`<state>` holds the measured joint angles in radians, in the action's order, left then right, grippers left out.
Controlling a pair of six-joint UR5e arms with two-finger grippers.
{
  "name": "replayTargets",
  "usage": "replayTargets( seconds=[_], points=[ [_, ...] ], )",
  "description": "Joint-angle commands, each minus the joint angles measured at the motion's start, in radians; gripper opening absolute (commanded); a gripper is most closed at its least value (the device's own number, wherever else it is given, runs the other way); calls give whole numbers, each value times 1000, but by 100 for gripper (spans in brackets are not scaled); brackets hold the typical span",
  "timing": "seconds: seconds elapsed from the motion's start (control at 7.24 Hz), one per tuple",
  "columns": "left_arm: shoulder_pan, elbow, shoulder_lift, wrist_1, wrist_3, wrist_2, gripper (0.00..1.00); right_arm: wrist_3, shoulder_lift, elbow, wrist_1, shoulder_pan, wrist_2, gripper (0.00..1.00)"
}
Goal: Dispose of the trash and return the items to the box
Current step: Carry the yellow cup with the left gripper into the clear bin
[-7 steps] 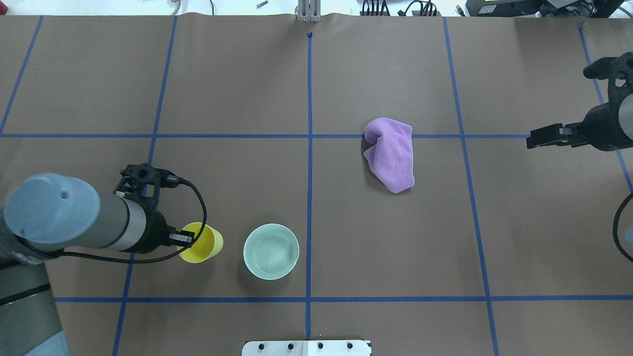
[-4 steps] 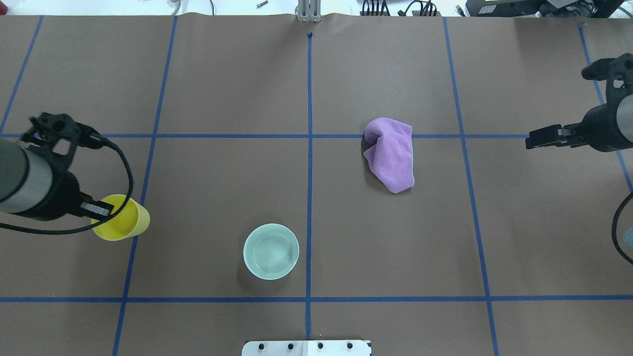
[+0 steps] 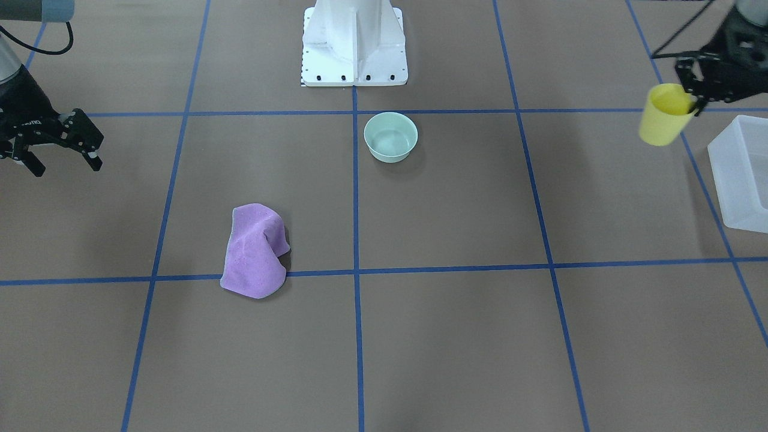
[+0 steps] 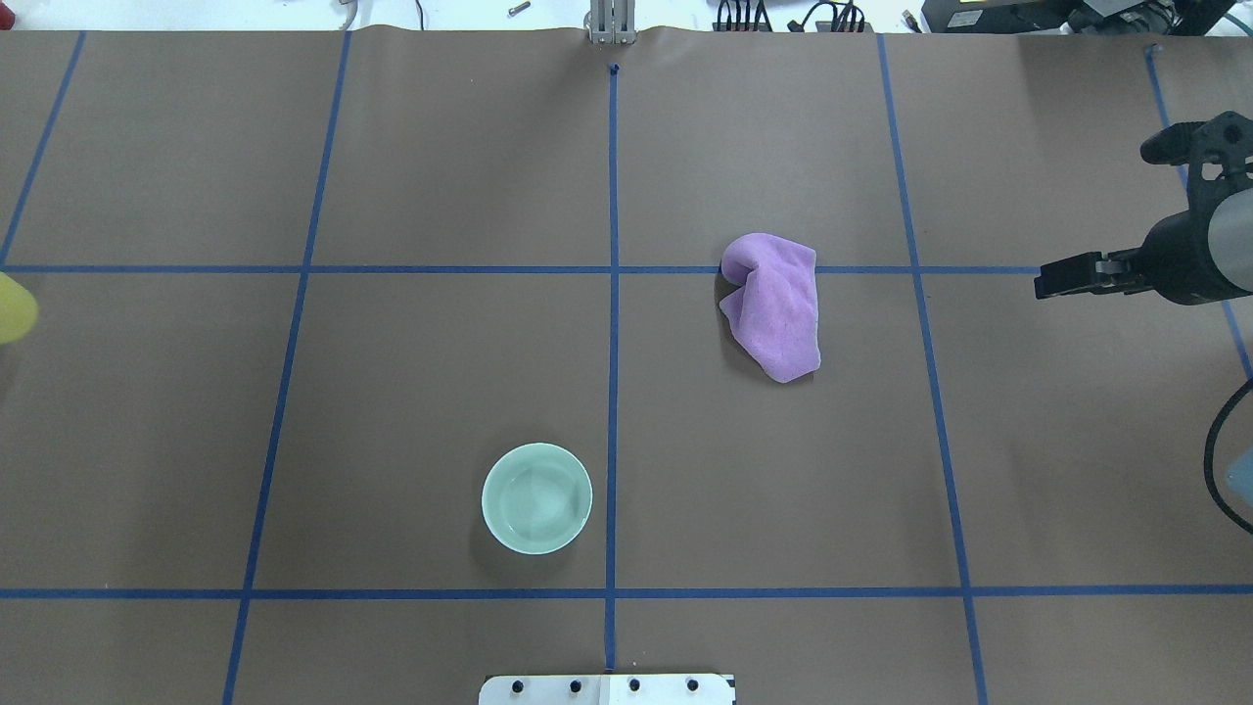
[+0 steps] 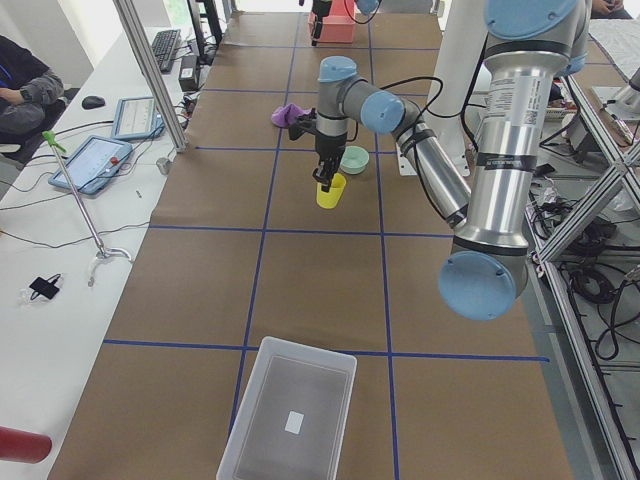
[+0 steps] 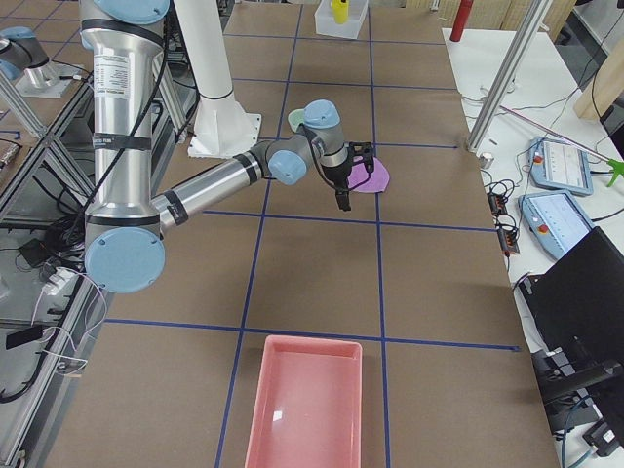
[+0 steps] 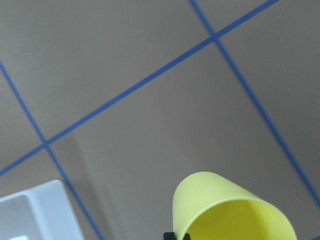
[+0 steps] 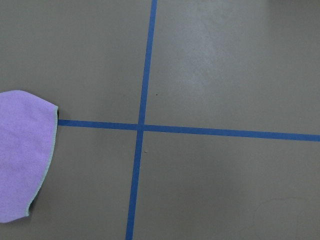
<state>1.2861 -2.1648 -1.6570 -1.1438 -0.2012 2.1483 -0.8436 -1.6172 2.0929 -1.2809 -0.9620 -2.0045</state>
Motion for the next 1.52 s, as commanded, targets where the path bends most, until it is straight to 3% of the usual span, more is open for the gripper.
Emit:
replayTargets(
  seconds=[0.0, 0.28, 0.55, 0.69, 1.38],
  points=[
    [238, 264, -16, -37, -432, 53, 0, 0, 2, -4, 0, 5, 4, 100],
    [317, 595, -17, -298, -643, 119, 0, 1, 5, -5, 0, 9, 15, 100],
    [320, 854, 0, -573, -681, 162, 0, 0, 5, -4, 2, 17, 27, 100],
    [320, 891, 17, -602, -687, 221, 0, 0, 5, -4, 2, 17, 32, 100],
    [322, 809, 198, -636, -634, 266, 0, 0, 5, -4, 2, 32, 59, 100]
  ],
)
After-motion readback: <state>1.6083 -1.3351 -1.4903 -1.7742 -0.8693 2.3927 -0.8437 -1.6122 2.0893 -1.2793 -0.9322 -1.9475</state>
